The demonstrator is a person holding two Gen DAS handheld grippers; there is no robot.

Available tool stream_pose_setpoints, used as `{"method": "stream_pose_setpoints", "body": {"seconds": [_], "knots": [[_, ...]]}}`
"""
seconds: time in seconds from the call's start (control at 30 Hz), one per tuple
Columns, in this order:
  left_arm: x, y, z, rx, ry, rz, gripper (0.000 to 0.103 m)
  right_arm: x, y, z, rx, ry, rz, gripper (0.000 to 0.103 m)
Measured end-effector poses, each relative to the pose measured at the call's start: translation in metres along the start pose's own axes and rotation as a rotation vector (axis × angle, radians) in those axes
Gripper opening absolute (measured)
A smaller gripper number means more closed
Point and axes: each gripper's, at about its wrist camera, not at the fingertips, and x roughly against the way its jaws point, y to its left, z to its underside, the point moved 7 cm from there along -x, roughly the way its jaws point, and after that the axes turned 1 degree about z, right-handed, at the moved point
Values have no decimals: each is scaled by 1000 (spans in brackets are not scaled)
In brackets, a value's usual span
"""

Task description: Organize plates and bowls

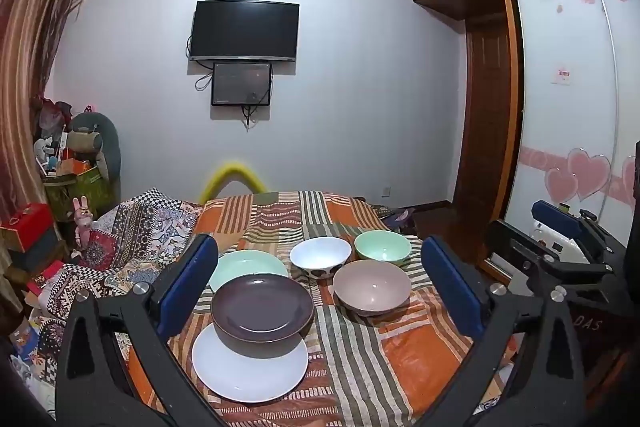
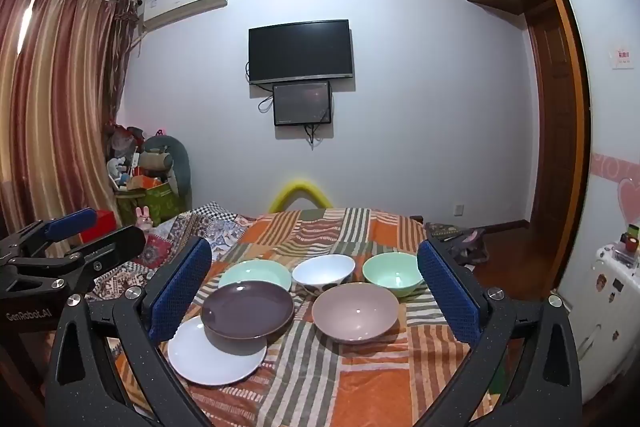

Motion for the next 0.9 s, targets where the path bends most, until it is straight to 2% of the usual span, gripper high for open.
{"method": "stream_pose_setpoints", "body": {"seconds": [0.23,0.9], "knots": [[-4,4,-9,15,16,-4,103,2,-4,0,-8,-10,-3,103],[-4,5,2,3,-3,-36,103,-4,0,3,-11,2,-17,103]]}}
